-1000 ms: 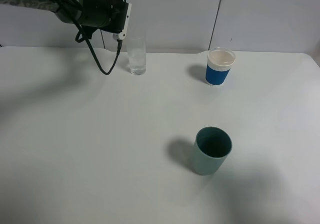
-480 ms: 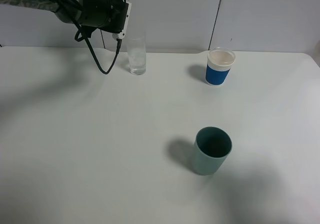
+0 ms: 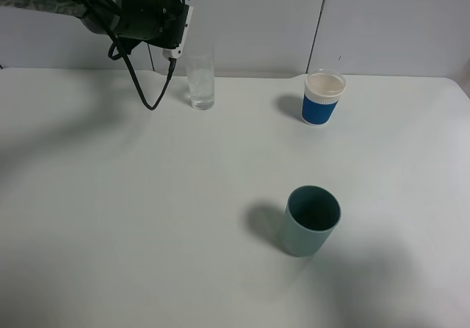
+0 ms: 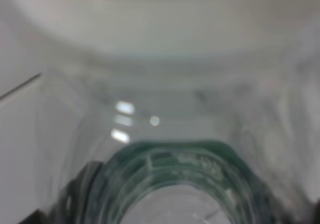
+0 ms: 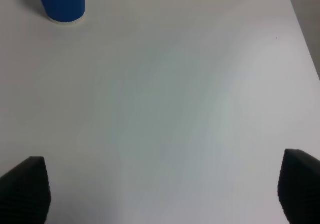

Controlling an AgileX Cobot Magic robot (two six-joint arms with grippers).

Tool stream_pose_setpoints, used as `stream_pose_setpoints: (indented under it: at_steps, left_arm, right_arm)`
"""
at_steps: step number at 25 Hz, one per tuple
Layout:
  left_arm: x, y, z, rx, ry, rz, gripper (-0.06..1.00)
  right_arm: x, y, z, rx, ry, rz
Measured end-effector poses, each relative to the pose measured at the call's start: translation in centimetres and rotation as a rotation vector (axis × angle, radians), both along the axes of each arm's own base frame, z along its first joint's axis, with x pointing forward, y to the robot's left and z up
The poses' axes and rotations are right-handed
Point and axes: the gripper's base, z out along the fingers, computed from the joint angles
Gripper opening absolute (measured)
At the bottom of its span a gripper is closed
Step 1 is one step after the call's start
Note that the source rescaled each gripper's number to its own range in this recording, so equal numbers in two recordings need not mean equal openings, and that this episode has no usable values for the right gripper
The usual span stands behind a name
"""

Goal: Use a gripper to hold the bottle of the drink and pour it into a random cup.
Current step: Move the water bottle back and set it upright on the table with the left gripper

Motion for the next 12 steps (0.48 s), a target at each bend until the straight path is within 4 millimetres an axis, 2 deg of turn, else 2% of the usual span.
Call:
stream_pose_setpoints:
  at_steps: [12]
  left_arm:
    - [-0.01,0.1,0.21,0.051,0.001,0.001,0.0]
  right_arm:
    - [0.0,0.0,0.0,0.0,0.0,0.0]
